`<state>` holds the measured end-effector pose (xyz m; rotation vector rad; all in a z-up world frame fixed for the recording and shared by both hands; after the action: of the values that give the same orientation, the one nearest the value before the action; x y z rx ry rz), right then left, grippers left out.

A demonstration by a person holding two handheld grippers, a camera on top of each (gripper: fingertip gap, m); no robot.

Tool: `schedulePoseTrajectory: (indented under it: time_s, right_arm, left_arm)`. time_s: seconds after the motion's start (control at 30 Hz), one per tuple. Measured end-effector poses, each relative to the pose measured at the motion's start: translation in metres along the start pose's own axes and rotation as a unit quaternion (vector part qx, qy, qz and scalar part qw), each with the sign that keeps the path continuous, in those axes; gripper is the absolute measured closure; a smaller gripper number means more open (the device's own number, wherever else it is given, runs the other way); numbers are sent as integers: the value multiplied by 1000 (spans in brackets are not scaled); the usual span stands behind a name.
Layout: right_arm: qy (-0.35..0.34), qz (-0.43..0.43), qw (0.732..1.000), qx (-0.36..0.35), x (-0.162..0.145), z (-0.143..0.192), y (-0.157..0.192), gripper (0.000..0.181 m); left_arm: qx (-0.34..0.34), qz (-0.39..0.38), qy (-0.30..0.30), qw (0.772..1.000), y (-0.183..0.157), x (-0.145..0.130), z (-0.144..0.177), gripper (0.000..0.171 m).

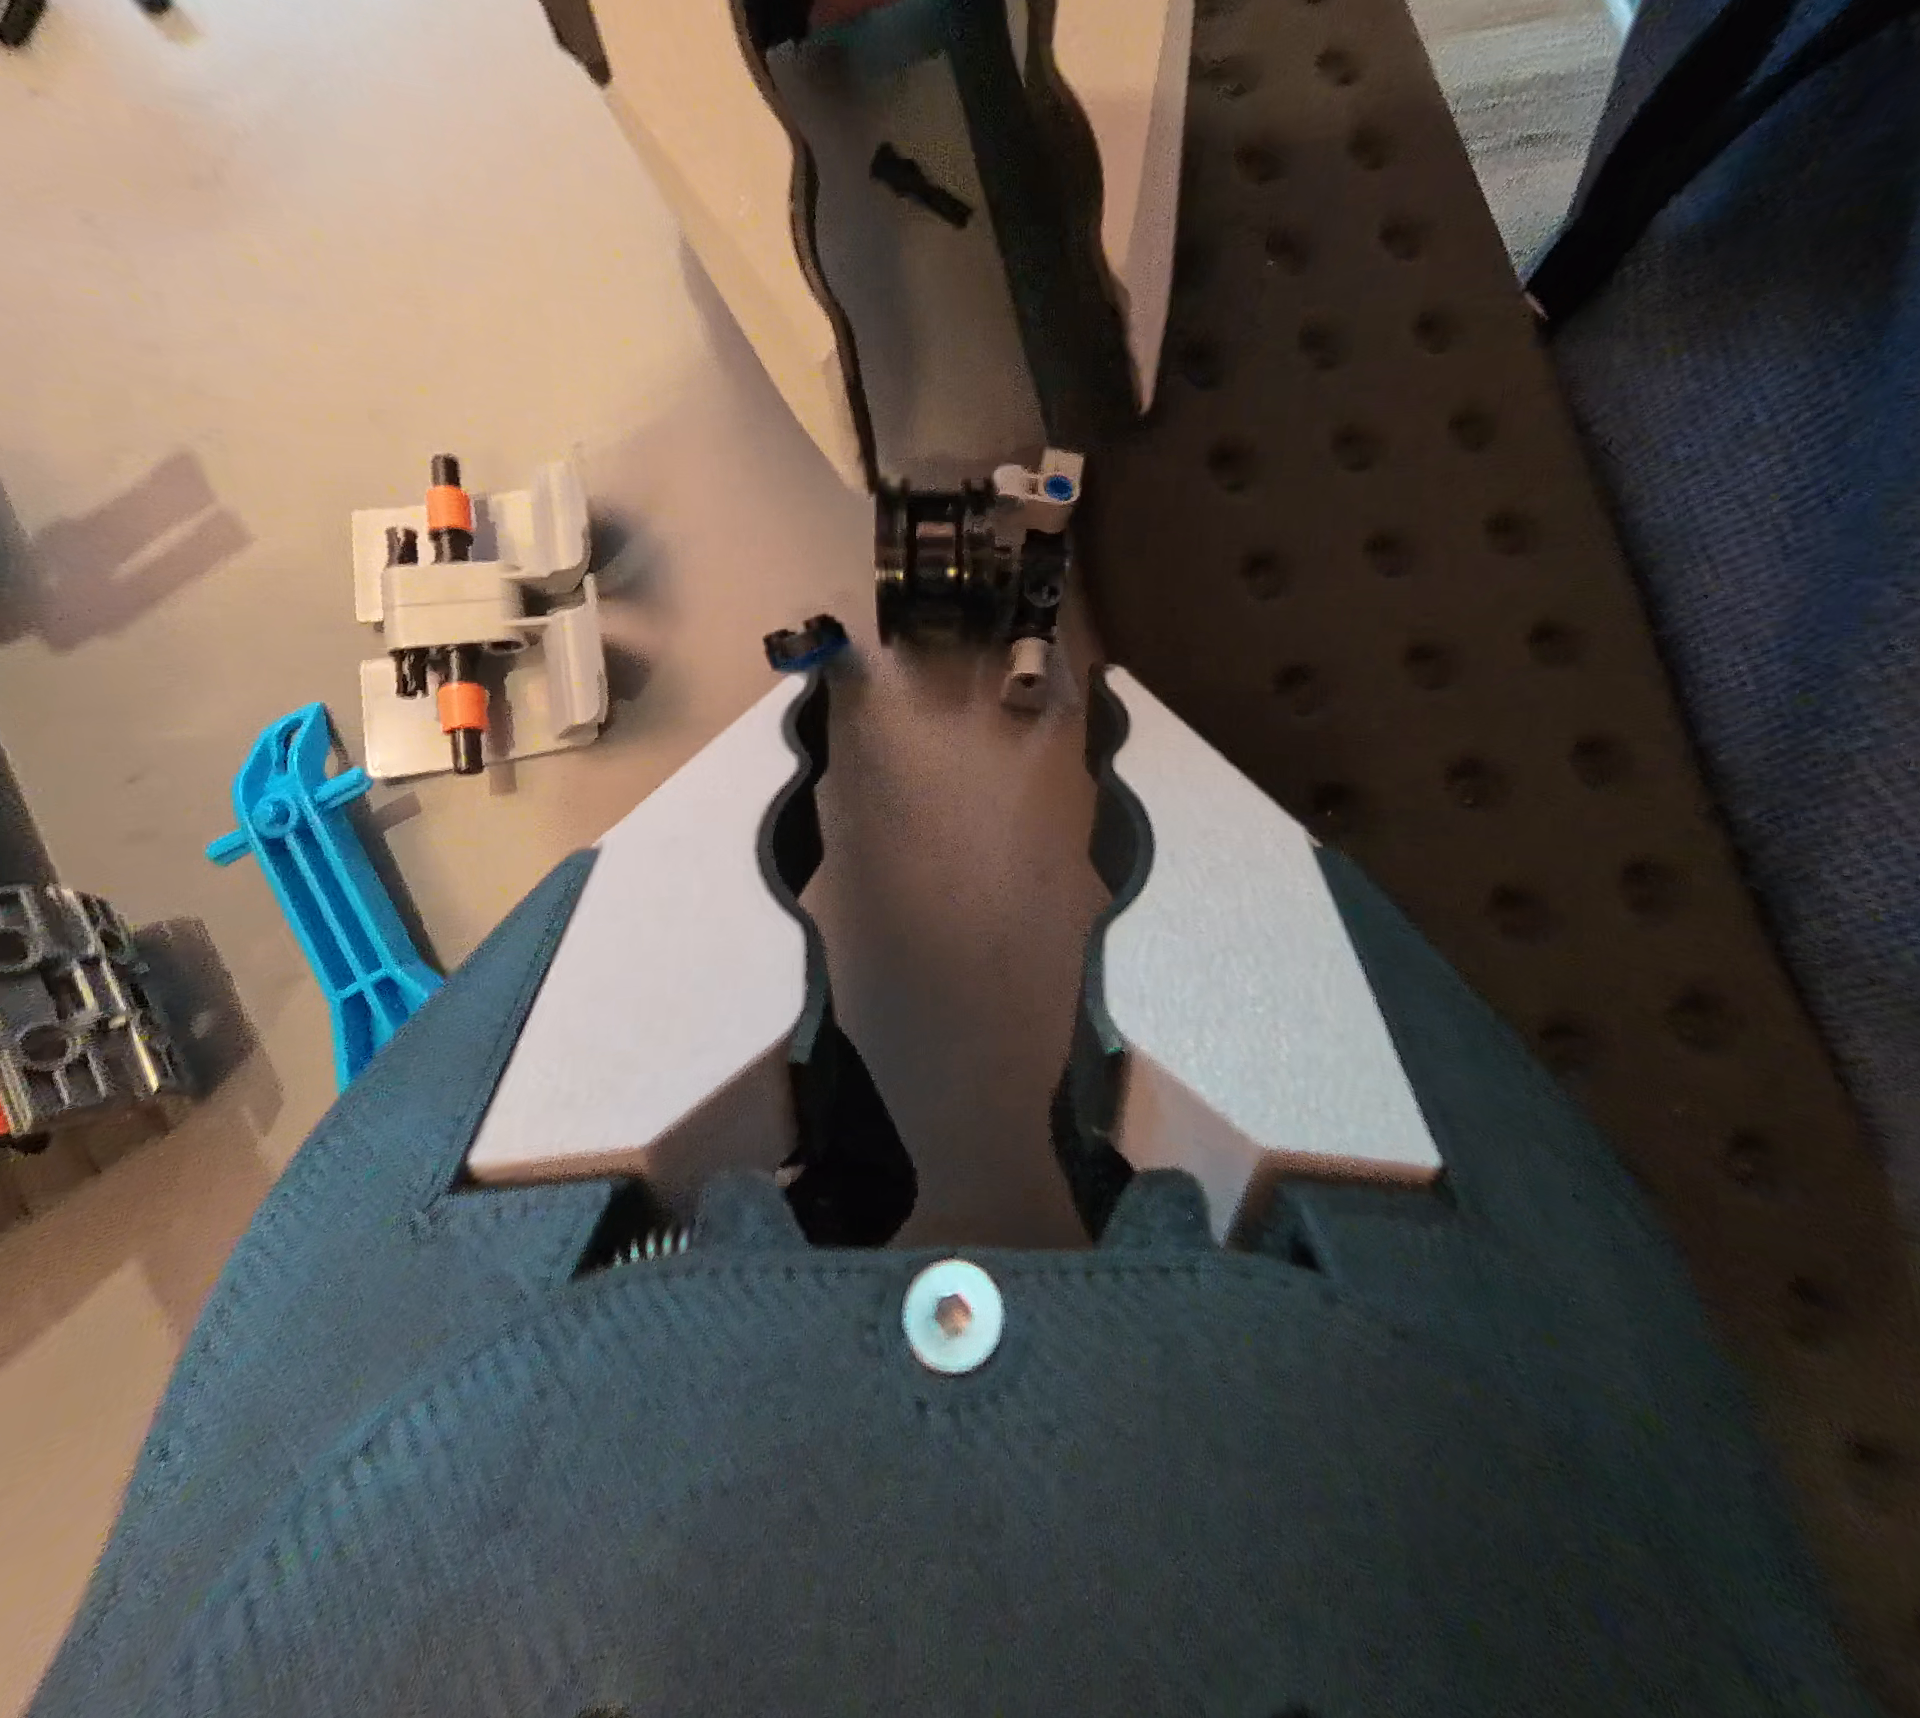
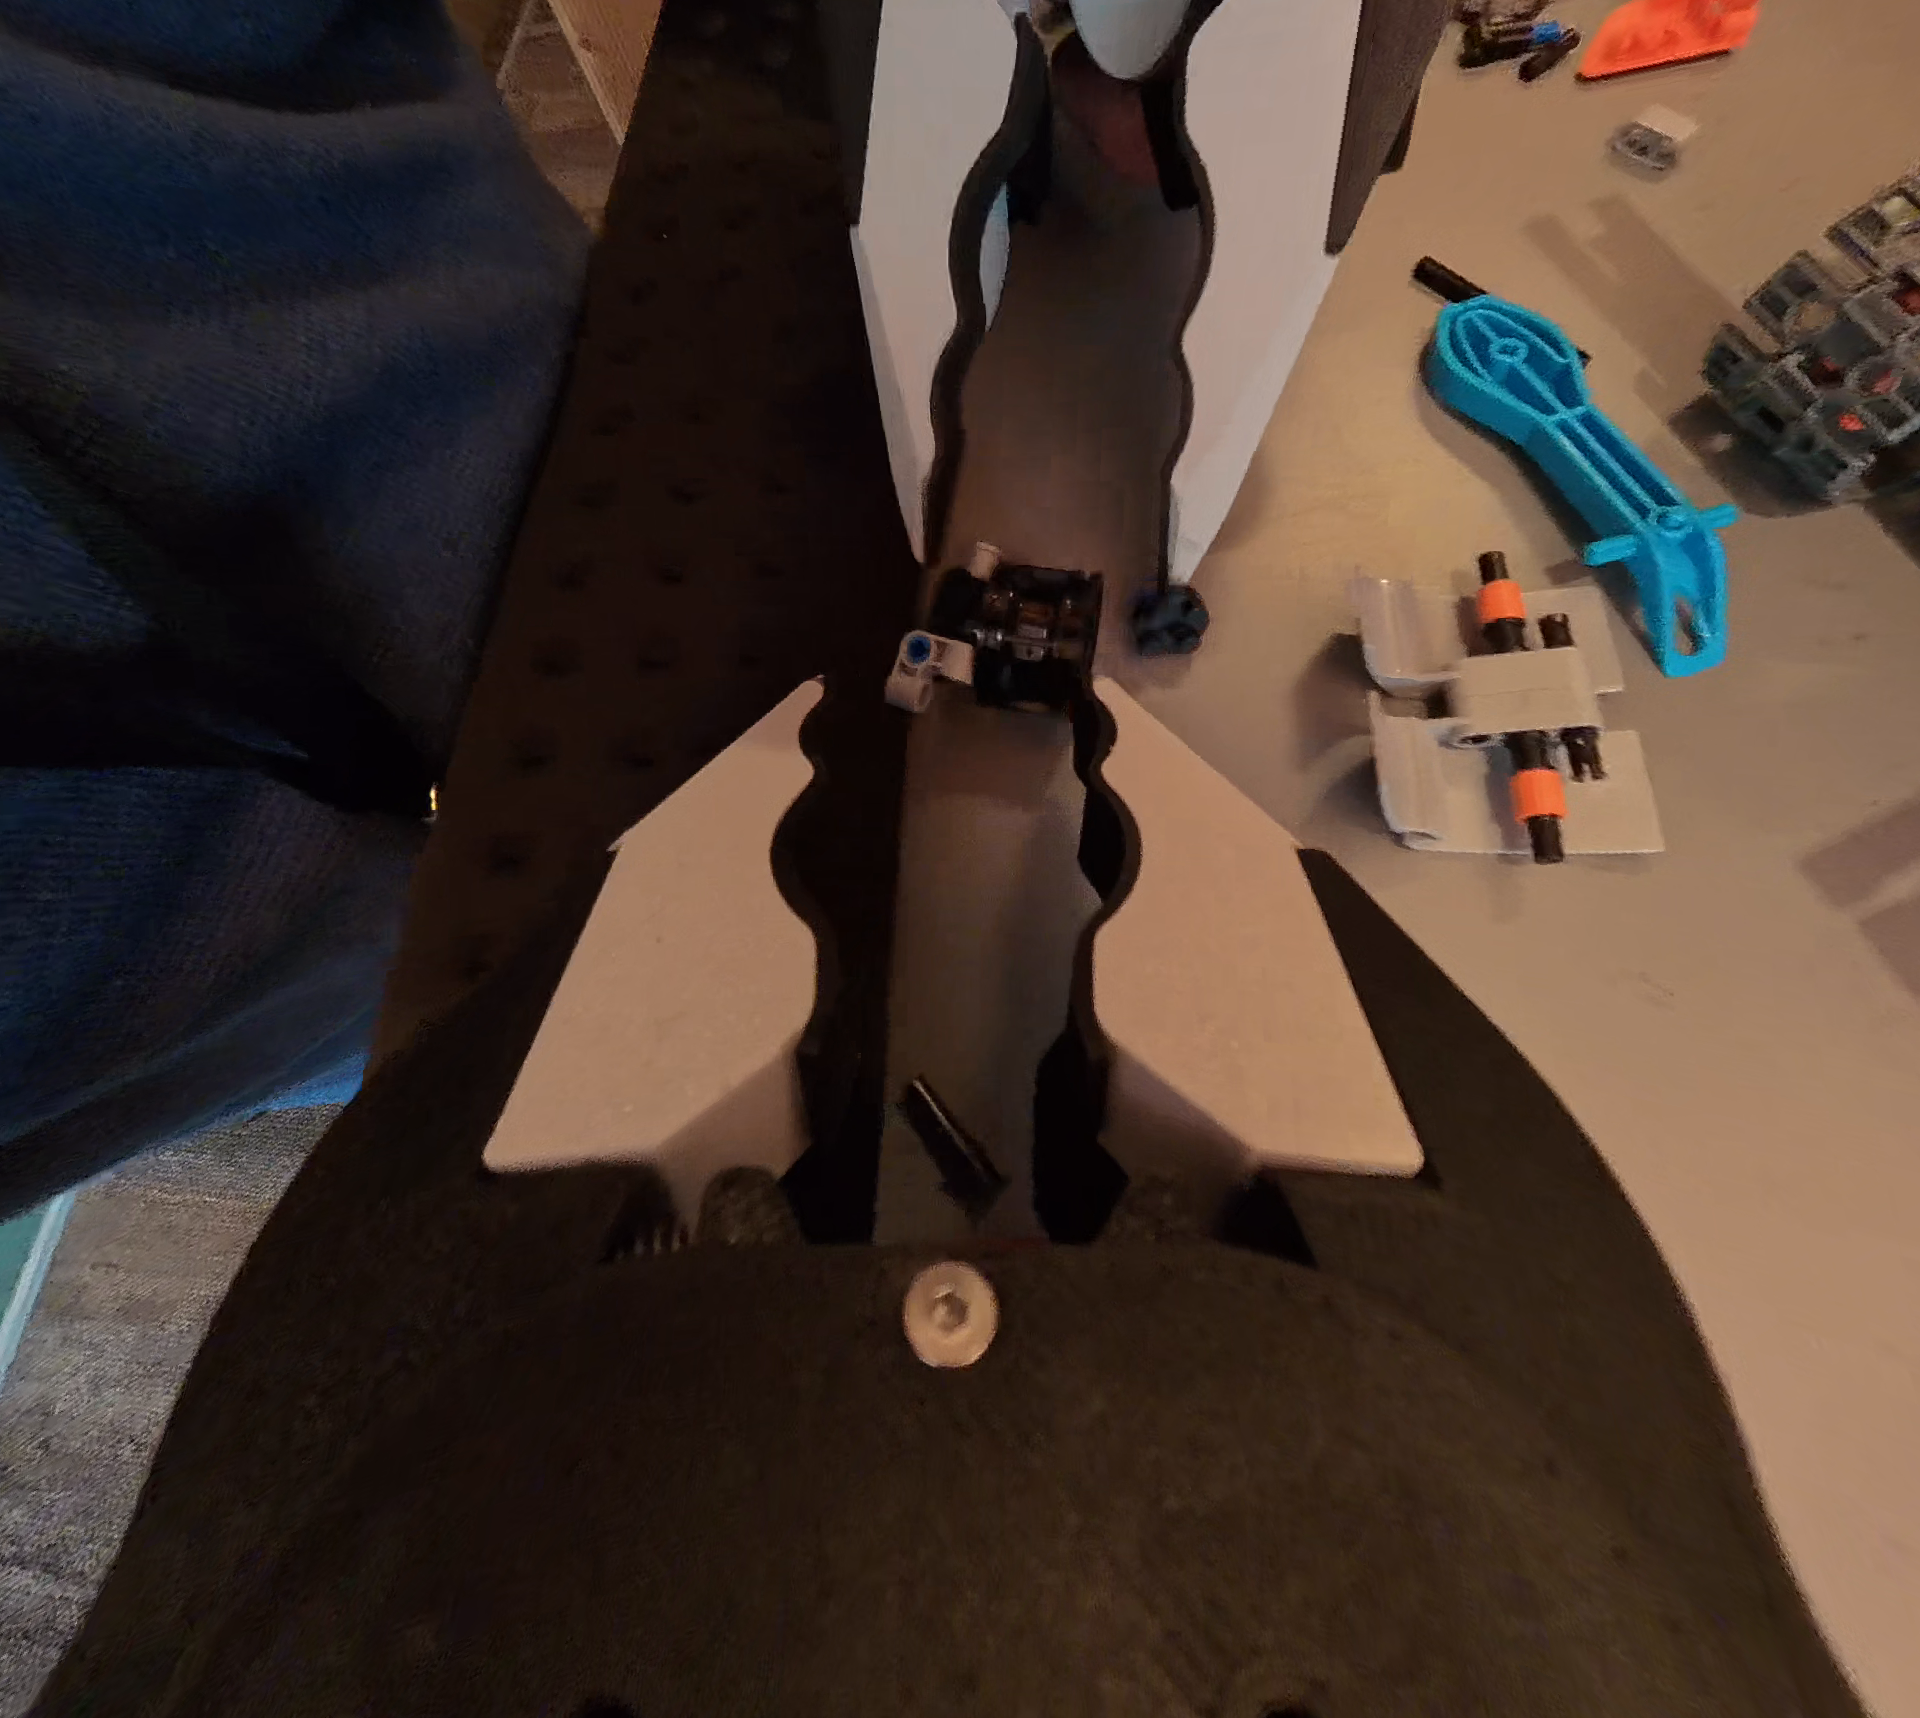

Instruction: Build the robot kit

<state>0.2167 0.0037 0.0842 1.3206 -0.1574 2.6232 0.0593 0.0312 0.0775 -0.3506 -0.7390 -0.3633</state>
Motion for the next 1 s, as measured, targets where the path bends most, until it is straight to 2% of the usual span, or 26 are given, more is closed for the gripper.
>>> schedulePoseTrajectory:
  time_s: [0.23,0.3,0.4,0.7,0.73,0.77,1.0]
  right_arm:
    - [22,10,996,-83,9,-8,9,131]
    - [25,12,997,-76,8,-9,11,139]
    - [26,11,996,-79,8,-12,10,145]
    - [21,17,995,-91,4,-14,9,147]
    - [22,22,995,-95,4,-13,10,150]
    - [13,29,994,-102,5,-12,9,162]
    - [-8,33,995,-99,3,-11,8,161]
  left_arm:
    - [23,-40,5,999,-6,7,-7,138]
    - [38,-44,7,998,-6,8,-7,135]
    - [42,-46,8,998,-7,10,-10,139]
    - [64,-53,-3,997,-9,12,-12,141]
    - [60,-51,-10,997,-9,13,-12,143]
    - [62,-57,-3,996,-10,12,-14,143]
    - [70,-73,8,995,-11,12,-14,143]
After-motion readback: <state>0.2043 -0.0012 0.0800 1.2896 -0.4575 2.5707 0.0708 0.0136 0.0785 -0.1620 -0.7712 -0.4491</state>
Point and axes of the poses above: each gripper's, where its closed fingertips meet, z back along the fingers, x out of its top, y = z × x across the jaws, the point moved 9 cm from there along z, back along the fingers, and after that the axes turned 14 degrees about -x, right-handed, at the moved point
